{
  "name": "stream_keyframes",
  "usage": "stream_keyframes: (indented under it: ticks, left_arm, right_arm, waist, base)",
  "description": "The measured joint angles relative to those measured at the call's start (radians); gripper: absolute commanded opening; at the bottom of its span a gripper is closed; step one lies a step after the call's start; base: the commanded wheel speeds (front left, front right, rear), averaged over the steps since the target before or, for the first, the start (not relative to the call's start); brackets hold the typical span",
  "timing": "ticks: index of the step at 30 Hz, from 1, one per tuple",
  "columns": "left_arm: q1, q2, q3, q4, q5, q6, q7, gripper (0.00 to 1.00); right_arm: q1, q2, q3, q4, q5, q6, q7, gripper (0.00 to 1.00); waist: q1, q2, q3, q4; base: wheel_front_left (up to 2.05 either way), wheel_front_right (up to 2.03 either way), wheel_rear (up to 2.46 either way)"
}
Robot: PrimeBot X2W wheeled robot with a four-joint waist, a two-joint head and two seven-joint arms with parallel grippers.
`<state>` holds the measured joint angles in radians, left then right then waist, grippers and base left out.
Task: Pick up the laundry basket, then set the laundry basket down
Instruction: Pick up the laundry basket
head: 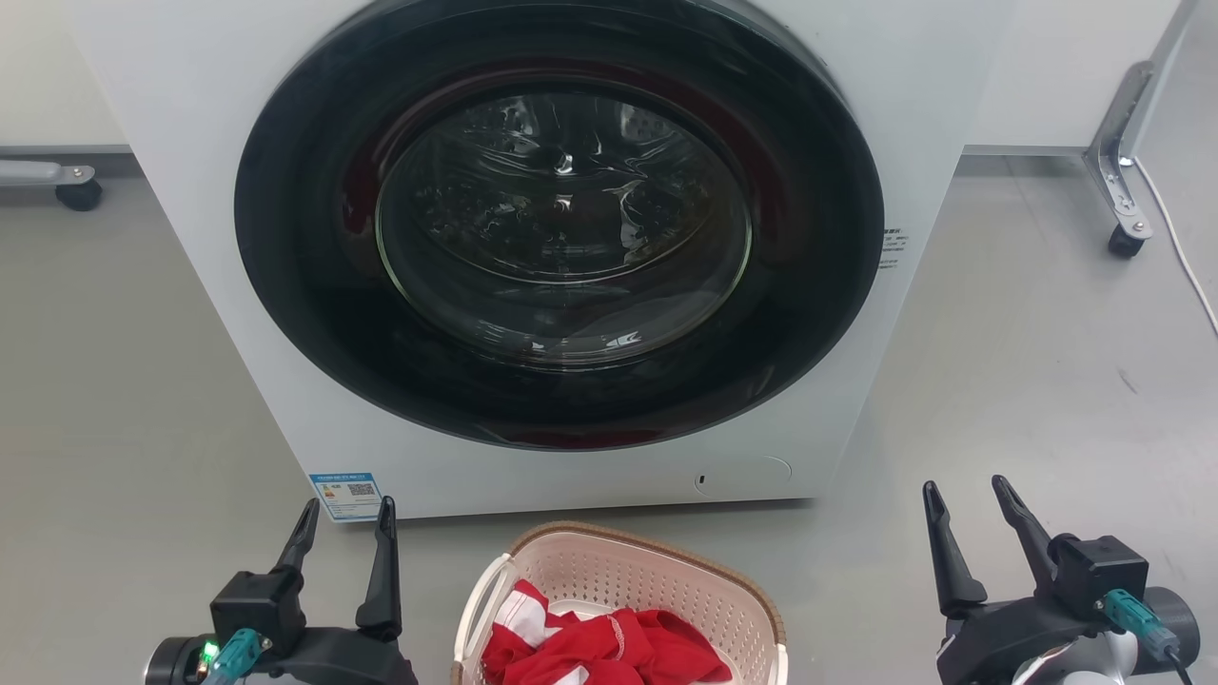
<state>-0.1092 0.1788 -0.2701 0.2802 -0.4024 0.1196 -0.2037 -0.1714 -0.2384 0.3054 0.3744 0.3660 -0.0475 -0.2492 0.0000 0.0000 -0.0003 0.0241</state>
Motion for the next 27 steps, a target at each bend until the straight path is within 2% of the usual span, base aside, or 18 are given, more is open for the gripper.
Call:
stream_keyframes:
  ticks: [14, 27]
  left_arm:
    - [0.000, 0.000, -0.001, -0.008, 0.028, 0.003, 0.000, 1.00]
    - [-0.005, -0.005, 0.002, -0.041, 0.035, 0.004, 0.000, 1.00]
  right_arm:
    - [0.001, 0.005, -0.015, -0.007, 0.000, 0.004, 0.000, 1.00]
    - [-0.003, 0.006, -0.027, -0.053, 0.000, 0.010, 0.000, 1.00]
  waist:
    - [-0.0001, 0.0000, 0.004, 0.001]
    - [0.0000, 0.0000, 0.066, 0.002]
  base:
    - [0.00, 0.00, 0.00]
    - [0.00, 0.00, 0.00]
